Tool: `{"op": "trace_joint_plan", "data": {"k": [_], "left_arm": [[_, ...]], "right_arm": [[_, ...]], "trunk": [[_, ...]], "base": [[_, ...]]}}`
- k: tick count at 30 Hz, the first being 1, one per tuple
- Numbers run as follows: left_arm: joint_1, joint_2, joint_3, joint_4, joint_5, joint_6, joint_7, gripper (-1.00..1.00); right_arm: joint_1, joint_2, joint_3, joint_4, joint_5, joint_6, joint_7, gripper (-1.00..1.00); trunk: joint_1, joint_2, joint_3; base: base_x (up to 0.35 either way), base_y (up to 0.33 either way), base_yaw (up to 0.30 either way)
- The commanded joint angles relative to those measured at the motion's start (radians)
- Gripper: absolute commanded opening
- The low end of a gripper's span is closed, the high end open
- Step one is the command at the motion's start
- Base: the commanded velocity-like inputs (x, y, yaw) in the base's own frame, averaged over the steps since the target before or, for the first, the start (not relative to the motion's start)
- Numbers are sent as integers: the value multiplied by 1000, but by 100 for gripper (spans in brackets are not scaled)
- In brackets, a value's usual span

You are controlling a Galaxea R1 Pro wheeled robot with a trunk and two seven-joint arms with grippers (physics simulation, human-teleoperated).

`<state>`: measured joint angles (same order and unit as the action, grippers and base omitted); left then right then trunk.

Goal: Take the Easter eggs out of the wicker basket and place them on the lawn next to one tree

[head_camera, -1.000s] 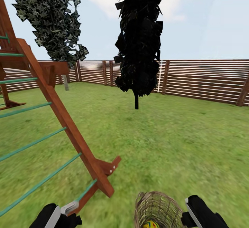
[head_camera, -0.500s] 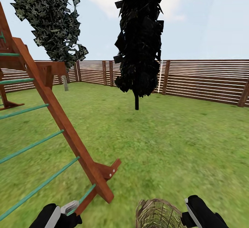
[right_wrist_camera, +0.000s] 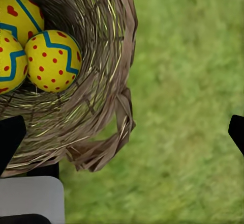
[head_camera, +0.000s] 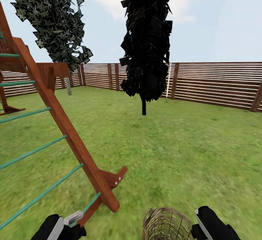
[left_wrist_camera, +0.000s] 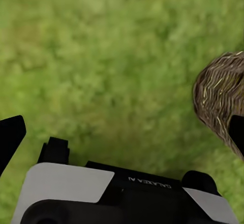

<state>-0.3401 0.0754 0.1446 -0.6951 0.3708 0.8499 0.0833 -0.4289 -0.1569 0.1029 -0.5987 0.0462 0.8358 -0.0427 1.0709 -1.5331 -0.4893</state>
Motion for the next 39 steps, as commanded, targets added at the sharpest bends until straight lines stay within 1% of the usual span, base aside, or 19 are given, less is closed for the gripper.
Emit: {"op": "trace_joint_plan", "data": {"k": [1,10,19,30,35,39], "left_arm": [[0,0,1,-1,10,5,9,100],[0,0,0,-1,10,5,9,100],[0,-1,0,-1,10,5,9,100],[0,-2,0,-1,11,3,9,100],[0,-3,0,-1,10,3,9,100],[0,-16,0,-1,9,3,9,100]], "right_arm": [[-1,-1,5,-1,3,5,2,100],[-1,-2,6,-1,3,5,4,100],[-1,5,10,2,4,2,7,100],[-1,3,8,7,2,3,7,100],[-1,-2,6,7,2,3,6,100],[-1,-21,-2,6,0,3,5,100]], "trunk": [[4,-8,-4],[38,-71,-33],[73,-134,-61],[73,-134,-61],[73,-134,-61],[73,-134,-61]], "base": [[0,0,0],[0,0,0],[0,0,0],[0,0,0],[0,0,0],[0,0,0]]}}
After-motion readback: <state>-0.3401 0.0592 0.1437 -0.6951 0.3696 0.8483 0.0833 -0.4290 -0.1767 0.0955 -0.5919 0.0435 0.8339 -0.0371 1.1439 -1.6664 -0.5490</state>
